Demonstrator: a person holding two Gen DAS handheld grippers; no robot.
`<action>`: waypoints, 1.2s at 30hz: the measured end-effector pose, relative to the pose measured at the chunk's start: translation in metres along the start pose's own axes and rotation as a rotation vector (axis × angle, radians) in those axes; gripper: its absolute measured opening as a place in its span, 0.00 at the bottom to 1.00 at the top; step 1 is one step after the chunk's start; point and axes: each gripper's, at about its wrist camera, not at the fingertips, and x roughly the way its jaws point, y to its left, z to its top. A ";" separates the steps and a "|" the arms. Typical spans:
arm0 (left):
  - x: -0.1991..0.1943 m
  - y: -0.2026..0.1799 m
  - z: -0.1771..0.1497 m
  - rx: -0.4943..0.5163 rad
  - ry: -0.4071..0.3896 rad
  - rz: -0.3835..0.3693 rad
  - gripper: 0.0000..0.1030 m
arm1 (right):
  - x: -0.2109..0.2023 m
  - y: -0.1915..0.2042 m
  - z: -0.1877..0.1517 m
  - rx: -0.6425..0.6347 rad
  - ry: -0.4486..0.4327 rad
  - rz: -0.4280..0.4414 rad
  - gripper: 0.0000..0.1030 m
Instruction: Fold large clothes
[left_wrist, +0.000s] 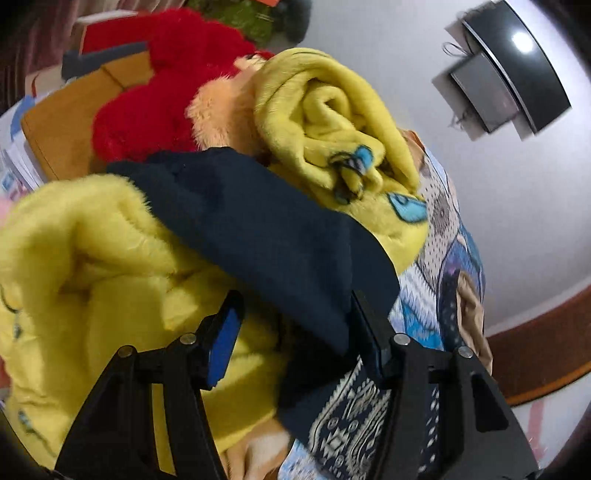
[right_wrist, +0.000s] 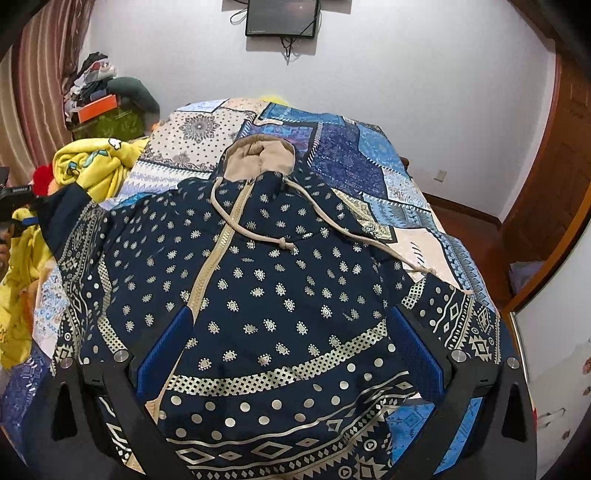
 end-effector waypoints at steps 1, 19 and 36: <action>0.004 0.001 0.001 -0.015 -0.004 -0.007 0.55 | 0.001 -0.001 0.000 0.000 0.002 -0.006 1.00; -0.051 -0.096 0.000 0.342 -0.252 0.181 0.06 | -0.003 -0.014 -0.001 0.032 0.032 -0.026 1.00; -0.146 -0.259 -0.104 0.737 -0.378 0.039 0.05 | -0.050 -0.032 0.006 0.054 -0.040 0.001 1.00</action>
